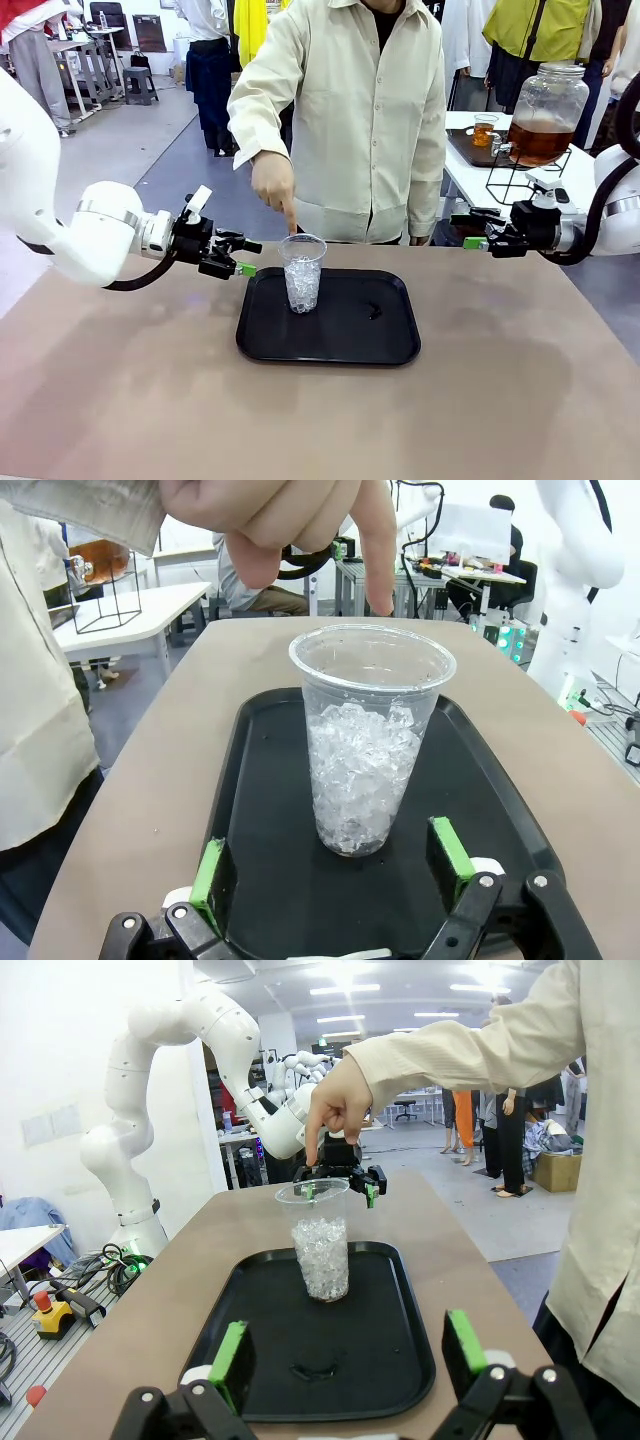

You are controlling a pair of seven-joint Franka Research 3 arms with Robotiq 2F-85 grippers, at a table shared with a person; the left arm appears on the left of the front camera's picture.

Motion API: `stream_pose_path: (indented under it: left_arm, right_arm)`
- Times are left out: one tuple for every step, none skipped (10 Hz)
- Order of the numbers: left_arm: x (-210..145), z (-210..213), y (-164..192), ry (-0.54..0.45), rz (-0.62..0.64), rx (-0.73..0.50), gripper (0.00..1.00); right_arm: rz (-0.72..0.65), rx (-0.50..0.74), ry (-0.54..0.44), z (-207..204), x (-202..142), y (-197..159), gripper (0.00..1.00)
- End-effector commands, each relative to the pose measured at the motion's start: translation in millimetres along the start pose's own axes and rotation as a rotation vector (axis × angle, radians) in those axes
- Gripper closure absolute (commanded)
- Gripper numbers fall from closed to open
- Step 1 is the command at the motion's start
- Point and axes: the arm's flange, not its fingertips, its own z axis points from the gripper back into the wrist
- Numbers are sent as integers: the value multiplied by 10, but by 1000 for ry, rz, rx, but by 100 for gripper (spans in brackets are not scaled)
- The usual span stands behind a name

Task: Pour the drink into the iced cup.
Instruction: Pick up the iced cup indicated by the human and present it to them.

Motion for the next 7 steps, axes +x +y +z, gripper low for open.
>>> stream_pose_path:
  left_arm:
    - [0,0,0,0,0,0,0]
    - [-5,-55,-29,-9,-2,-13,0]
    - [-18,-117,-55,-19,-11,-21,0]
    - [-25,-158,-76,-22,-27,-22,0]
    - [-33,-180,-82,-33,-40,-28,0]
    - [-40,-208,-93,-34,-49,-38,0]
    - [-38,-239,-110,-35,-53,-47,0]
  right_arm:
    - [-2,1,1,-9,21,0,0]
    - [-2,1,1,-9,21,0,0]
    - [-2,1,1,-9,21,0,0]
    - [-2,1,1,-9,21,0,0]
    - [-2,1,1,-9,21,0,0]
    - [-2,1,1,-9,21,0,0]
    - [-2,1,1,-9,21,0,0]
